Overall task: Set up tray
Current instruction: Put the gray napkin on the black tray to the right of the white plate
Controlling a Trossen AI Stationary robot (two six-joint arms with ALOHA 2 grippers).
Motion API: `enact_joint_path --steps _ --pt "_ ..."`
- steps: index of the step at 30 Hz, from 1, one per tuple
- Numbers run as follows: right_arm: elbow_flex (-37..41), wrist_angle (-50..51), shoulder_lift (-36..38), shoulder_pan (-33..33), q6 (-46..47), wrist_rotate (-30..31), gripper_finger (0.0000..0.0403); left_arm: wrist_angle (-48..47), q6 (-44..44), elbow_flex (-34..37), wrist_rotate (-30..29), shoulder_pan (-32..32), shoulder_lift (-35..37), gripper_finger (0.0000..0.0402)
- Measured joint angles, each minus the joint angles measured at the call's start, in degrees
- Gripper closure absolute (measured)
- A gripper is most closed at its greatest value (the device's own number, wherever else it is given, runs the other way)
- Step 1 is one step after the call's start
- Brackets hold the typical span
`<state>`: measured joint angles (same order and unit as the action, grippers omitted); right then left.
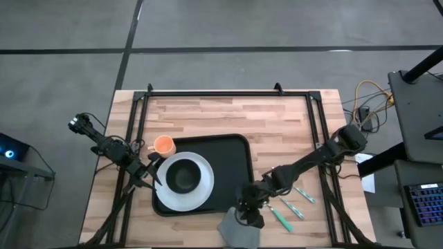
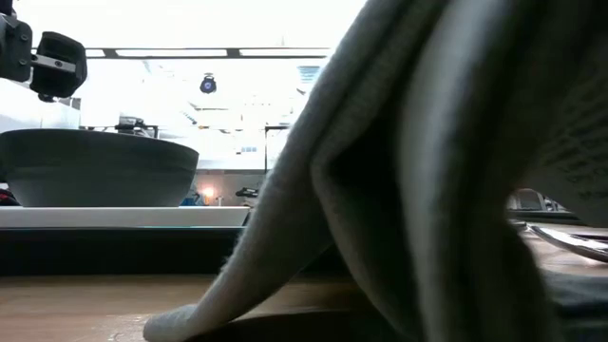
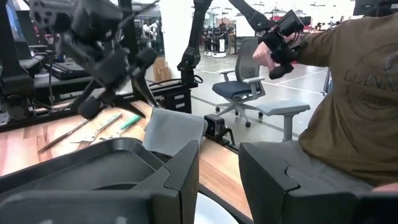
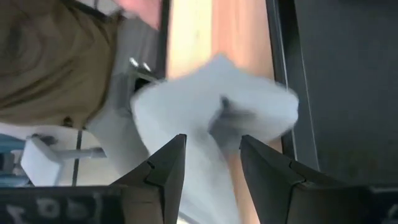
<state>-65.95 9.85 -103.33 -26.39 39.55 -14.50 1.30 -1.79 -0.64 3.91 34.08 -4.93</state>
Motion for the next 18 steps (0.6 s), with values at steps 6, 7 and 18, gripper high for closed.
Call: enact_joint_path --steps 6,7,18 --pt "0.0 -8.7 -3.8 -0.2 0.6 -5.4 0.0269 0.0 0.0 0.0 0.0 0.0 0.0 0.0306" --pt "-0.1 -9.4 -3.9 -0.3 0.6 -5.3 0.027 0.0 0.0 0.0 0.0 0.0 0.0 0.0306" --pt "0.0 -5.3 -4.6 -0.7 0.5 -5.0 0.0351 0.0 0.0 0.0 0.0 0.0 0.0 0.0306"
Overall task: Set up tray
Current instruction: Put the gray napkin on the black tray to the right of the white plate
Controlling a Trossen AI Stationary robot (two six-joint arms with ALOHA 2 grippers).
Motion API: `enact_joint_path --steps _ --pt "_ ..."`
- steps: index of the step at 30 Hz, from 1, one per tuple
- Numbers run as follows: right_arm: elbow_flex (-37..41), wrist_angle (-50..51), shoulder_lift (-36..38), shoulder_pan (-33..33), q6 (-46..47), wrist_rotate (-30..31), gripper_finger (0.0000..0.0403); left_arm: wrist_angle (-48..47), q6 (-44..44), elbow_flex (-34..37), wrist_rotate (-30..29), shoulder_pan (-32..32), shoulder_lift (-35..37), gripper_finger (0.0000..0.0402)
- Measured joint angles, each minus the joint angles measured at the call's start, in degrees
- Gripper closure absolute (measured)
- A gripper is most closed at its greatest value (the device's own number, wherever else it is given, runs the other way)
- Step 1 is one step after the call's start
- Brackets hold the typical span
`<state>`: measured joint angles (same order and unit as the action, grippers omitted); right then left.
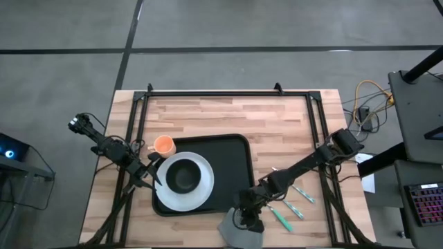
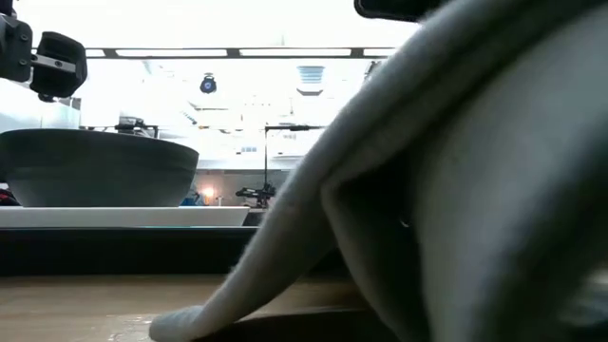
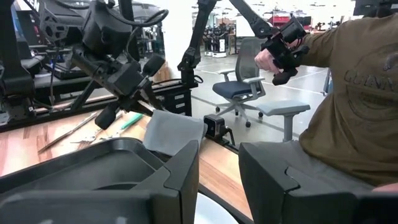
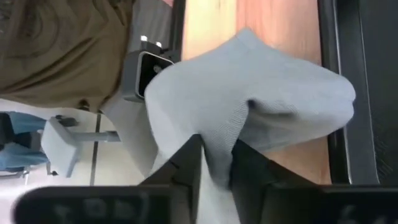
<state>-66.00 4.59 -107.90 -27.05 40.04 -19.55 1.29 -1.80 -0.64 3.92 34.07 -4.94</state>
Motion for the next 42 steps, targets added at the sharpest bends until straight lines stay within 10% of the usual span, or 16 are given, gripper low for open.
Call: enact_joint_path --steps 13,42 --pt "-4.5 4.9 -0.2 0.2 -7.5 0.2 0.0394 0.0 0.0 0.0 0.0 0.0 0.0 0.0306" --pt "-22.6 30.0 1.2 8.3 -22.6 28.1 0.0394 0.0 0.0 0.0 0.0 0.0 0.0 0.0306"
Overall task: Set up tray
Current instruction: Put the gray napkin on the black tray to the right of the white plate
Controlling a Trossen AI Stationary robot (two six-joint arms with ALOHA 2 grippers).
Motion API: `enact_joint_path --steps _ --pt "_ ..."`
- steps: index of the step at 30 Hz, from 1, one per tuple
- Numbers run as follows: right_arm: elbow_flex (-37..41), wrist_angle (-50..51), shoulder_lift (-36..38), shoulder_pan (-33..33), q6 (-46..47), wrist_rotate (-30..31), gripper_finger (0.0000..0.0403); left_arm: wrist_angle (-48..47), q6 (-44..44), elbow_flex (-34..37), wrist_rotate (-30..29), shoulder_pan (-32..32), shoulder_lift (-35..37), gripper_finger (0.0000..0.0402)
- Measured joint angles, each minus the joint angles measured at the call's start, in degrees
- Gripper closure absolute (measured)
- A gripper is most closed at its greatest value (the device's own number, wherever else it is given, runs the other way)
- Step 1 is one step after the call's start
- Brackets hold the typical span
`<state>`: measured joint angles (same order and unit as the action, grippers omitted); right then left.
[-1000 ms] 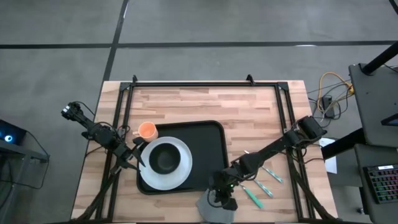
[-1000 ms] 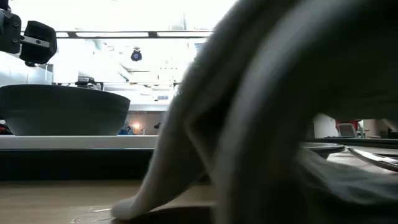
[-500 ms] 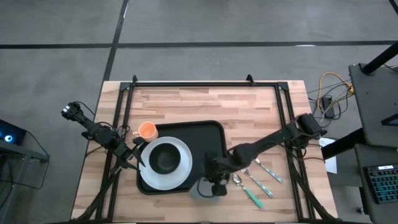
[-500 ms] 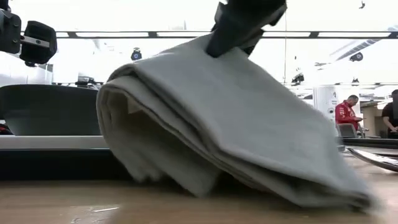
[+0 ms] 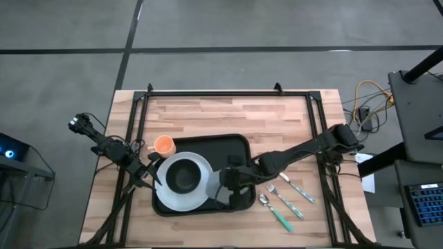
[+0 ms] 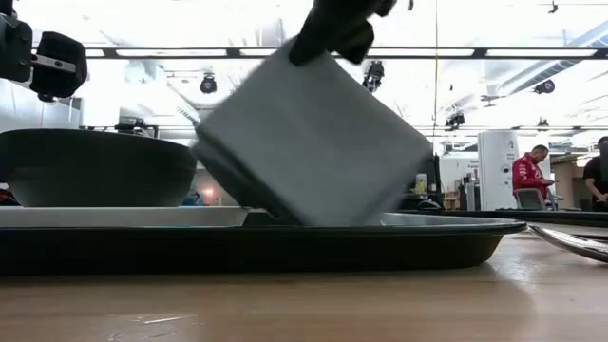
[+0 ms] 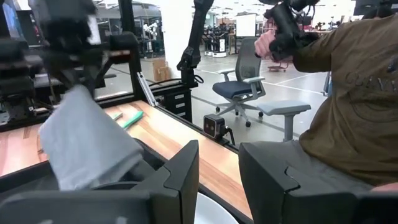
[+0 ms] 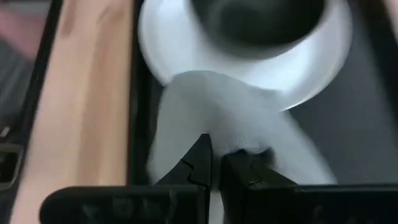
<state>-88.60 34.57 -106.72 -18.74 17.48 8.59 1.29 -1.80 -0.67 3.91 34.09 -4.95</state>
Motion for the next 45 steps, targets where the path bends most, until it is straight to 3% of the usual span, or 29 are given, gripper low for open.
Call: enact_joint_path --steps 5,14,25,33,45 --pt "-0.1 1.8 2.5 0.6 4.6 9.6 0.0394 0.0 0.0 0.0 0.0 0.0 0.0 0.0306" --pt "0.8 1.8 3.1 3.9 16.4 0.8 0.0394 0.0 0.0 0.0 0.0 0.0 0.0 0.0306" --pt "0.7 1.2 4.5 6.1 17.3 -1.1 0.0394 0.0 0.0 0.0 0.0 0.0 0.0 0.0306" --pt "6.1 0.8 3.6 8.1 19.9 -4.2 0.0394 0.0 0.0 0.0 0.0 0.0 0.0 0.0306" --pt "13.7 2.6 3.6 14.4 16.2 -2.8 0.0394 0.0 0.0 0.0 0.0 0.0 0.0 0.0306"
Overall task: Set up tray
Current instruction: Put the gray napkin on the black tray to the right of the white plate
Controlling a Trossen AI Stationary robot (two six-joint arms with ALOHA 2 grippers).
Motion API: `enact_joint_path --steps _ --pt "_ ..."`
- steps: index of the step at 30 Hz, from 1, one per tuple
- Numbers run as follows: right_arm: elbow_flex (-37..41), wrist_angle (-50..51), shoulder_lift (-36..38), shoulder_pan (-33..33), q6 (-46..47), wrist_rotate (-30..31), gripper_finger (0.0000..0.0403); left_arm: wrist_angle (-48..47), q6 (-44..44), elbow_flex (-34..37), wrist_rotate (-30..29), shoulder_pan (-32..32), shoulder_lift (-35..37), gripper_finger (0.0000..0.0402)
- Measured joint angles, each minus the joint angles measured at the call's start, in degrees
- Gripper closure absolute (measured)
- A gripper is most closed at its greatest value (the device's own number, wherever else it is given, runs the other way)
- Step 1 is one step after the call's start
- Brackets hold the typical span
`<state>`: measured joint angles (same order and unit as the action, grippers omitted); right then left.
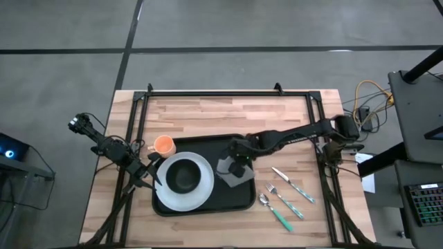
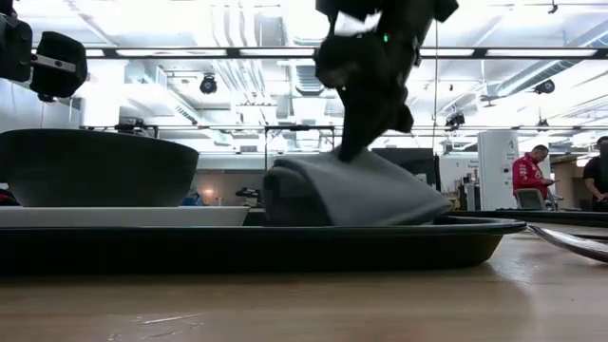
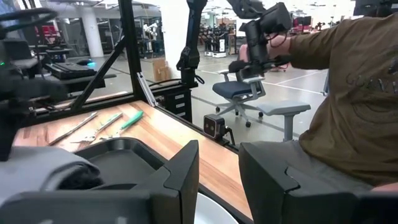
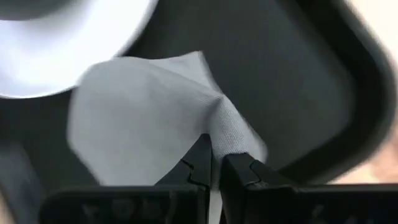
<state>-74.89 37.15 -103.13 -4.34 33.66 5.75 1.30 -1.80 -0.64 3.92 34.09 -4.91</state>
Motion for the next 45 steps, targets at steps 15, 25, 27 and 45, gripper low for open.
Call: enact_joint_path --steps 15,25,27,45 --pt "0.1 2.1 0.8 0.9 4.0 -10.7 0.0394 0.0 0.0 0.0 0.0 0.0 0.0 0.0306" --pt "0.2 8.1 0.6 0.8 5.6 -9.9 0.0394 0.0 0.0 0.0 0.0 0.0 0.0 0.0306" --pt "0.2 5.8 0.6 1.0 5.4 -9.4 0.0394 0.0 0.0 0.0 0.0 0.0 0.0 0.0306" --pt "0.5 1.9 0.6 -2.3 6.0 -13.3 0.0394 0.0 0.0 0.0 0.0 0.0 0.0 0.0306"
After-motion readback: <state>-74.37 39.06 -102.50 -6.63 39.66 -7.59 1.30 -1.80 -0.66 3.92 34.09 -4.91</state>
